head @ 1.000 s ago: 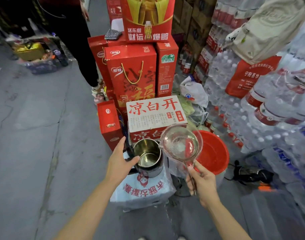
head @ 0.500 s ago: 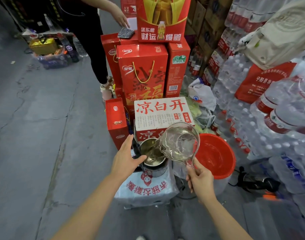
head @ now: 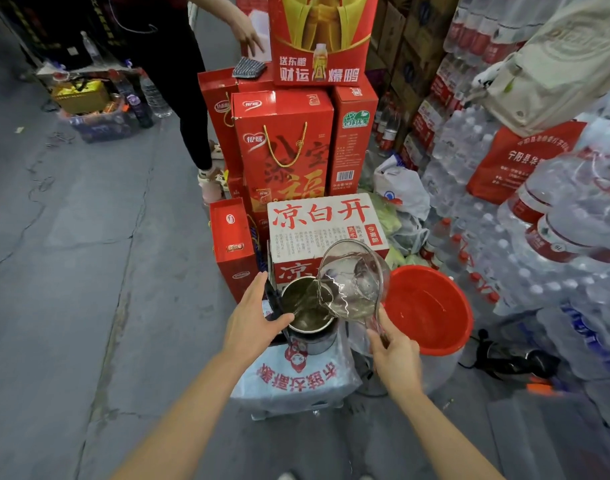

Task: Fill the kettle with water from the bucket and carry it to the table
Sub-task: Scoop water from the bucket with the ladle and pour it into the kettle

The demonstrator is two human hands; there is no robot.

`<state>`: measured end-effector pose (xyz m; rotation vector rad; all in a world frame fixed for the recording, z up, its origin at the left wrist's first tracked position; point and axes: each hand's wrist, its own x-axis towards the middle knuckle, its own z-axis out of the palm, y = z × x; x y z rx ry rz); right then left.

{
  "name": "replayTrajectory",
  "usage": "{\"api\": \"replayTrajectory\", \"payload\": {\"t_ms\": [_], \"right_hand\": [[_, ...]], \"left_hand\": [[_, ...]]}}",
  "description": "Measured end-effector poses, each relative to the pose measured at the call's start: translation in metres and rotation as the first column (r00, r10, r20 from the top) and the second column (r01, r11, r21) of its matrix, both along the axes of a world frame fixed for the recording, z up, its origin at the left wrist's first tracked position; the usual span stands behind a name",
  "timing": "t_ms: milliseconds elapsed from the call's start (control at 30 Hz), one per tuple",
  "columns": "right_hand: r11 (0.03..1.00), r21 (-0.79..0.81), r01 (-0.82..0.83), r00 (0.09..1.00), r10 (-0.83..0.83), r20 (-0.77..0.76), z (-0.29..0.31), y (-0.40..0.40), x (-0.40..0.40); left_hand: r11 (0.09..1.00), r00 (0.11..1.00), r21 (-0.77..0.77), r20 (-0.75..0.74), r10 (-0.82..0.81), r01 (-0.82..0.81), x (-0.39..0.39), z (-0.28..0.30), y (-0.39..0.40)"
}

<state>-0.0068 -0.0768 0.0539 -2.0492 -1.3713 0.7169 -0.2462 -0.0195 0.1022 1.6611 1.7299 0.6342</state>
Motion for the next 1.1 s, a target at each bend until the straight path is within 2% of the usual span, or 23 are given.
{"api": "replayTrajectory", "payload": {"t_ms": [133, 300, 433, 600, 700, 833, 900, 967, 1033, 1067, 1100], "right_hand": [[1.000, -0.003, -0.017, 0.991, 0.017, 0.136, 0.011, 0.003, -0.007], [0.985, 0.102, -0.140, 0.937, 0.099, 0.334, 0.018, 0.009, -0.015], [0.947, 0.118, -0.300, 0.820, 0.192, 0.539, 0.015, 0.010, -0.017], [0.905, 0.103, -0.413, 0.679, 0.231, 0.697, 0.012, 0.010, -0.019], [0.850, 0.077, -0.521, 0.589, 0.293, 0.753, 0.005, 0.014, -0.020], [0.799, 0.021, -0.601, 0.513, 0.365, 0.777, -0.006, 0.015, -0.014], [0.802, 0.068, -0.594, 0.543, 0.337, 0.769, -0.005, 0.013, -0.005], [0.851, 0.183, -0.492, 0.667, 0.234, 0.707, -0.005, 0.008, 0.012], [0.940, 0.242, -0.241, 0.812, 0.059, 0.581, -0.005, -0.001, 0.038], [0.978, 0.195, -0.081, 0.861, -0.030, 0.508, -0.005, -0.006, 0.054], [0.995, 0.077, 0.061, 0.885, -0.089, 0.457, -0.007, -0.009, 0.074]], "left_hand": [[1.000, 1.000, -0.010, -0.009, -0.002, 0.002, -0.003, -0.002, 0.001], [1.000, 1.000, -0.004, 0.004, -0.004, 0.004, -0.003, -0.003, 0.001], [1.000, 1.000, -0.023, -0.016, -0.005, 0.005, -0.004, -0.005, 0.001], [0.999, 1.000, -0.039, -0.021, 0.000, -0.001, -0.005, -0.006, 0.001], [0.999, 1.000, -0.034, -0.018, -0.002, 0.001, -0.003, -0.006, 0.001], [0.999, 0.999, -0.049, -0.038, 0.009, -0.011, -0.003, -0.007, 0.001], [0.999, 1.000, -0.038, -0.024, 0.001, -0.002, -0.004, -0.008, 0.001], [1.000, 1.000, -0.026, -0.007, -0.006, 0.005, -0.004, -0.010, 0.001], [0.999, 1.000, -0.032, -0.019, 0.005, -0.005, -0.005, -0.013, 0.001], [0.999, 1.000, -0.039, -0.025, 0.014, -0.015, -0.006, -0.015, 0.001], [0.998, 0.999, -0.050, -0.028, 0.024, -0.025, -0.008, -0.017, 0.001]]}}
